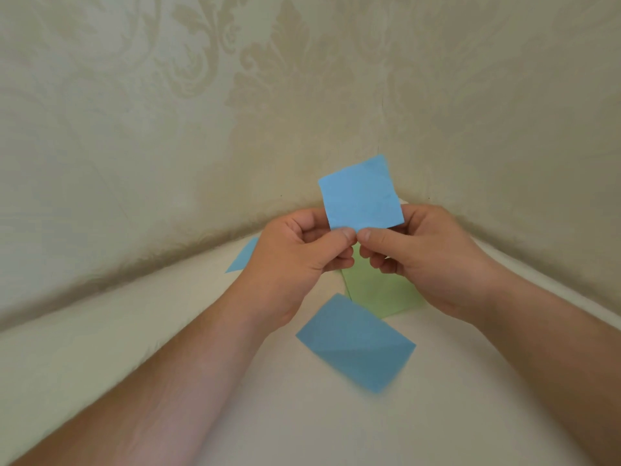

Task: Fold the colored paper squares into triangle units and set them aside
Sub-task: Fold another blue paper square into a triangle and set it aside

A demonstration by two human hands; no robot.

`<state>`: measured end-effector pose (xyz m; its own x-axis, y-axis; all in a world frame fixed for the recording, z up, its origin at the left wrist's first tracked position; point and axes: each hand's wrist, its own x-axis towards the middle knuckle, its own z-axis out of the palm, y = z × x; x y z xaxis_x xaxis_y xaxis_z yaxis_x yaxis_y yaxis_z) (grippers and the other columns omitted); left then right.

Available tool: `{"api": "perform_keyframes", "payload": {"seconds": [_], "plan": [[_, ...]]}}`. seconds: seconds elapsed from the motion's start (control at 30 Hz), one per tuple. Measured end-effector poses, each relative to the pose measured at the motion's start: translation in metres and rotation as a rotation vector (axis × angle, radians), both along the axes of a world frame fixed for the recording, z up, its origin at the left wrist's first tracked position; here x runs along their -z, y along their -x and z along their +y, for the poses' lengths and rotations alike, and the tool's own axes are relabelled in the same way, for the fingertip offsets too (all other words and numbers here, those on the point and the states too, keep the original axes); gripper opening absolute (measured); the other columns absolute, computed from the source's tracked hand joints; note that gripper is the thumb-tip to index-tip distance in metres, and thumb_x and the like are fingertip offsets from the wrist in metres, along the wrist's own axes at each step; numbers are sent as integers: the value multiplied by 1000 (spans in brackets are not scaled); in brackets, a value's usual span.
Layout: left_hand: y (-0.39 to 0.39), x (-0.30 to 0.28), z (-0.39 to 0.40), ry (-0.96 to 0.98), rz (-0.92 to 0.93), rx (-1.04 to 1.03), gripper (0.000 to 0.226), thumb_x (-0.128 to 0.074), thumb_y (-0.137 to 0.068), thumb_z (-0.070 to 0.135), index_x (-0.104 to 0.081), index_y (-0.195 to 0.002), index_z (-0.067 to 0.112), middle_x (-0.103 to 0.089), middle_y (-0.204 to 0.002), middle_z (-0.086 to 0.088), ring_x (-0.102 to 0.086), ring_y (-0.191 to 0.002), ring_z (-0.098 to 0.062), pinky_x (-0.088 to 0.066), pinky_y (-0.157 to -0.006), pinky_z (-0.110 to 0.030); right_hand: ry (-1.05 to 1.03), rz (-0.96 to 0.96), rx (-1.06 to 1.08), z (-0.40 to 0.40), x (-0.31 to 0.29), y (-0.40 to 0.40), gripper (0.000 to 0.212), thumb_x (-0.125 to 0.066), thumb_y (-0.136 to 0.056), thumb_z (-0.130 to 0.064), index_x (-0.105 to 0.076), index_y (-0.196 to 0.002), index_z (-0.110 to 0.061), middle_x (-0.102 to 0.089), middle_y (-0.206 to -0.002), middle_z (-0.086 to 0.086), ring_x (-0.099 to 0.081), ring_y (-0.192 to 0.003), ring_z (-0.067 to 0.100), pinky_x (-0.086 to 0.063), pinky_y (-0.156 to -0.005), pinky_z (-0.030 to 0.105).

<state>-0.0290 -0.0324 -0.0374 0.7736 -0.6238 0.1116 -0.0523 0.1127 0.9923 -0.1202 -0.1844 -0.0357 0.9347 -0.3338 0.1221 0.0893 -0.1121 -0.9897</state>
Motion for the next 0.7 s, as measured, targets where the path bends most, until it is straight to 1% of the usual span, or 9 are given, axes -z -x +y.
{"api": "perform_keyframes", "payload": {"seconds": [0.1,0.17,0.23,0.37,0.43,0.5,0.57,0.7], "plan": [[2,-1,0,-21,13,19,14,-68,-95,3,-77,-95,13,-71,-76,0,-63,-68,-11,-57,-71,-27,20,-9,-11,-1,0,0,16,-72,-93,-16,-80,-83,-26,-70,-73,0,-60,-69,13,-48,-71,33],[3,-1,0,-59,30,37,17,-68,-96,9,-78,-84,16,-70,-75,-1,-63,-68,-12,-56,-70,-28,38,-22,-22,-2,0,0,15,-71,-94,-15,-79,-84,-22,-68,-72,1,-59,-67,13,-48,-69,32],[4,-1,1,-97,24,54,24,-67,-98,14,-76,-76,16,-68,-73,-2,-61,-66,-12,-55,-69,-28,53,-31,-28,-3,-1,1,17,-70,-95,-13,-78,-82,-22,-66,-70,1,-58,-66,13,-47,-68,32],[4,0,0,-123,-79,36,24,-64,-99,11,-72,-77,13,-65,-68,1,-58,-62,-13,-52,-66,-27,36,-12,-57,-3,-1,2,19,-69,-95,-13,-77,-81,-23,-65,-70,2,-57,-66,14,-46,-68,33],[4,-1,0,-124,-107,20,27,-65,-97,11,-71,-71,17,-63,-66,1,-56,-61,-13,-51,-65,-27,8,22,-67,-3,-2,2,19,-69,-96,-14,-78,-82,-24,-66,-73,1,-58,-67,14,-47,-70,34],[3,-2,0,-119,-108,14,27,-68,-91,17,-70,-64,21,-62,-66,0,-55,-60,-14,-50,-64,-27,-17,54,-60,-3,-4,2,24,-68,-96,-14,-77,-76,-25,-67,-73,1,-60,-68,13,-47,-73,35],[2,-2,0,-119,-102,19,25,-66,-89,19,-68,-64,20,-61,-65,0,-55,-59,-14,-50,-63,-27,-8,56,-43,-5,-6,3,27,-67,-95,-12,-74,-71,-22,-66,-71,1,-58,-67,14,-46,-74,37],[4,-3,1,-98,-52,63,21,-64,-83,23,-71,-63,22,-62,-67,-1,-56,-61,-15,-50,-63,-27,-10,28,-49,-5,-6,3,22,-65,-95,-8,-69,-74,-15,-61,-66,2,-53,-65,17,-44,-72,36]]}}
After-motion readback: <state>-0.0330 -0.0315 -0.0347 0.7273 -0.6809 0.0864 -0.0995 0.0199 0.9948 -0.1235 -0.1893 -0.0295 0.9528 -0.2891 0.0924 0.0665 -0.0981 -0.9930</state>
